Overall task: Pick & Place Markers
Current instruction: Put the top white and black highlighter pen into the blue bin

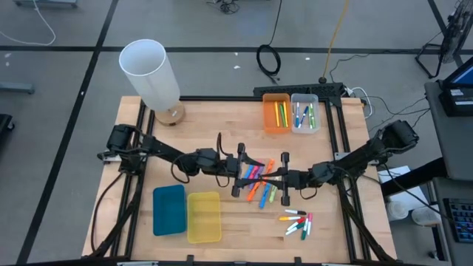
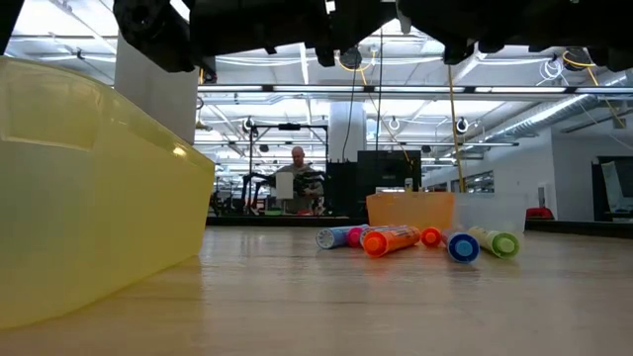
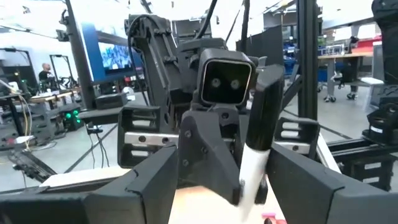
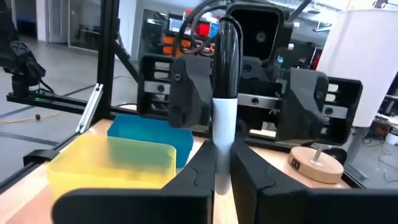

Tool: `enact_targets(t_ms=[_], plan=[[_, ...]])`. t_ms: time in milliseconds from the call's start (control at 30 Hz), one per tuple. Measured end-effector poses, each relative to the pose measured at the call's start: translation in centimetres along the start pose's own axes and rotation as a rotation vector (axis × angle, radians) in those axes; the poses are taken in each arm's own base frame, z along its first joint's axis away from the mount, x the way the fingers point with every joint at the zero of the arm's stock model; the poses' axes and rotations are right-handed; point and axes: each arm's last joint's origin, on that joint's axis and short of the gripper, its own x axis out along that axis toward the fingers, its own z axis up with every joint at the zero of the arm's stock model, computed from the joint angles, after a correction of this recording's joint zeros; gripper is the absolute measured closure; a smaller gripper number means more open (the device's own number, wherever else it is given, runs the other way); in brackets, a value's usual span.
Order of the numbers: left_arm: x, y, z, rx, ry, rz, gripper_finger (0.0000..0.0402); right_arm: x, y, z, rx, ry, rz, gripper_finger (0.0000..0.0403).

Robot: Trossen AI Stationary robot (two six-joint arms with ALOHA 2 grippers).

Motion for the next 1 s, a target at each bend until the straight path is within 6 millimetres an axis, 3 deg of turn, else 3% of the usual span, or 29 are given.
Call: enact_targets(t_ms=[167, 333, 667, 833, 1000], plan=[[0.1, 0.0, 0.1, -0.010, -0.007, -0.014, 0.0173, 0.1, -0.3, -0.3, 0.035, 0.022, -0.005, 0.0389], [0.7, 0.1, 0.6, -0.021, -0.003, -0.012, 0.0212, 0.1, -0.3, -0.3, 0.037, 0.020, -0.009, 0.0389], [1.4, 0.0, 0.8, 0.018, 0.055, -0.057, 0.0364, 0.2, -0.5, -0.3, 0.027, 0.024, -0.017, 0.0388], [1.4, -0.2, 0.8, 0.009, 0.055, -0.083, 0.0363, 0.2, -0.5, -0.5, 0.055, 0.048, -0.035, 0.0354], [0.6, -0.5, 3.0, 0.008, 0.124, -0.028, 0.0363, -0.1, -0.6, -1.0, 0.143, 0.070, -0.055, 0.0305]])
